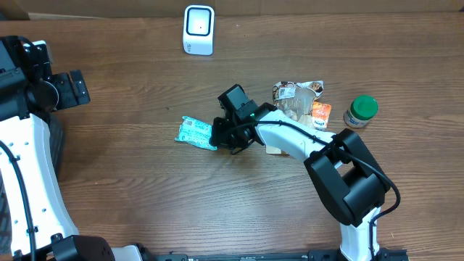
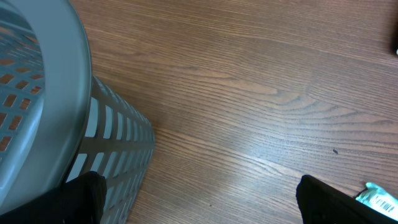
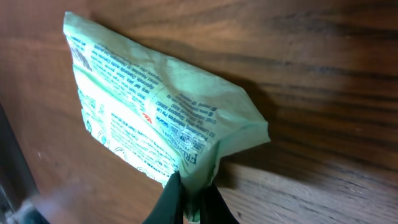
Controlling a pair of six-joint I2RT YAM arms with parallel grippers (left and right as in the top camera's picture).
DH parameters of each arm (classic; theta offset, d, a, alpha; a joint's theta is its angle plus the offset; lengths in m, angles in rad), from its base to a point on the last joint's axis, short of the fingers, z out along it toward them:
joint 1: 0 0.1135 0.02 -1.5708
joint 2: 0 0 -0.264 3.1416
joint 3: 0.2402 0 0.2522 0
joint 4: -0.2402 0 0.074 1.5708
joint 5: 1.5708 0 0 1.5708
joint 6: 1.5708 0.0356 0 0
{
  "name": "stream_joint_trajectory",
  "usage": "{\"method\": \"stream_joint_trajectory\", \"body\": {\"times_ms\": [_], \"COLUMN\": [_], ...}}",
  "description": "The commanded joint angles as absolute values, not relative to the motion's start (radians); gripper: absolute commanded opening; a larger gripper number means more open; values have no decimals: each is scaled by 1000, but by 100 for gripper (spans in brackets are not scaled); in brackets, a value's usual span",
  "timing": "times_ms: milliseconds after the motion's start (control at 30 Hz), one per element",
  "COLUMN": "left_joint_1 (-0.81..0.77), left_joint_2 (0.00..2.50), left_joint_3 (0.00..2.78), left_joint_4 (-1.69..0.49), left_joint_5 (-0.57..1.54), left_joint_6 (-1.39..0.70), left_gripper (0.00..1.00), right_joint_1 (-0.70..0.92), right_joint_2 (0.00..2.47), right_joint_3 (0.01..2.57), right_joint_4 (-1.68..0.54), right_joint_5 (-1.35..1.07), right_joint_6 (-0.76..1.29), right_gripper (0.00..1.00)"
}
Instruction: Scan the item barcode
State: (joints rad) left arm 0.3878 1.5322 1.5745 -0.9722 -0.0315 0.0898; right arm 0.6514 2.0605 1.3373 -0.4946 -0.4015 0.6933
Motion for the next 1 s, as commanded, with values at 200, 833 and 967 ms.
{"method": "stream_joint_trajectory", "body": {"times_ms": [200, 833, 967], "left_joint_1": [386, 386, 386], "left_joint_2": [1531, 1531, 1531], "left_joint_3": [1572, 1572, 1572], "left_joint_4": [-971, -971, -971], "left_joint_5": [-33, -33, -33], "left_joint_6": [116, 116, 116], "left_gripper": [100, 100, 100], "right_joint_1": [587, 558, 588], "right_joint_2": [2072, 2088, 2090], "right_joint_3": [1441, 1322, 1275], "right_joint_4": [-752, -566, -484], "right_joint_5": [-464, -589, -577], "right_joint_6": [120, 606, 663], "right_gripper": [34, 39, 38]}}
